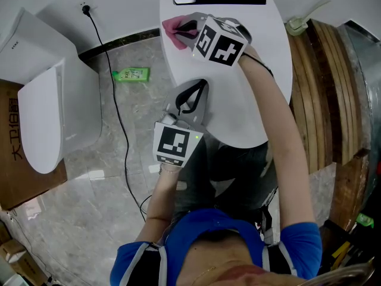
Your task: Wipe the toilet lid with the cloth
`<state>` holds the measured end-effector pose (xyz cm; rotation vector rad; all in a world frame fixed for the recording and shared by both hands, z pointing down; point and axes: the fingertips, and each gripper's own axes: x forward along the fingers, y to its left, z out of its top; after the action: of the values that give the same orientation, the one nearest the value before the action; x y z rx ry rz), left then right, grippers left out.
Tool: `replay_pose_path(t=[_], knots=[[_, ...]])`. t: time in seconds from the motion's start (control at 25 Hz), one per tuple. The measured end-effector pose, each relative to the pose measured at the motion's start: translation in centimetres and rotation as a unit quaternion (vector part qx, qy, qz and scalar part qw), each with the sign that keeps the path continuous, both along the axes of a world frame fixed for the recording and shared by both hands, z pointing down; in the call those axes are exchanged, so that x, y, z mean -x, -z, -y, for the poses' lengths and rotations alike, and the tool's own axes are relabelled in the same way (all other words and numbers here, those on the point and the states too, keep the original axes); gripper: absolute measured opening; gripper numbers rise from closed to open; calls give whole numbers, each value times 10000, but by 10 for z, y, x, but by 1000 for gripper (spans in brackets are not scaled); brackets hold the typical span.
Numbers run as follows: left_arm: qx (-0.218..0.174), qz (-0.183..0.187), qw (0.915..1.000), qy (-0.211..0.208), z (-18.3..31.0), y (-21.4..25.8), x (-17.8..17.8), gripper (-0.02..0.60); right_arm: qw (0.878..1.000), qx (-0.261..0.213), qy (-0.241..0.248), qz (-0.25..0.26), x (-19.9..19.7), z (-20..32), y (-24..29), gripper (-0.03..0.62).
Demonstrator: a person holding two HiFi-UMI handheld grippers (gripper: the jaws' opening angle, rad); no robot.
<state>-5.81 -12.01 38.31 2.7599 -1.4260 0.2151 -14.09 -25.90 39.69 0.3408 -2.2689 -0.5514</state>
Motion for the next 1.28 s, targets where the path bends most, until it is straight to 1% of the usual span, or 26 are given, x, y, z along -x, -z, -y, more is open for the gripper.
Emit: replay_pose_path(t=[0.68, 0.88, 1.28], knots=[[-6, -65, 10000, 13, 0, -1, 2, 3, 9999, -43, 104, -35, 13, -5, -1, 9], [-6, -66, 10000, 43, -1, -1, 2, 3, 9999, -92, 116, 29, 14, -7, -1, 9], [-44, 37, 9999, 83, -1, 0, 1, 3, 9993, -84, 369, -2, 19, -31, -4, 9]])
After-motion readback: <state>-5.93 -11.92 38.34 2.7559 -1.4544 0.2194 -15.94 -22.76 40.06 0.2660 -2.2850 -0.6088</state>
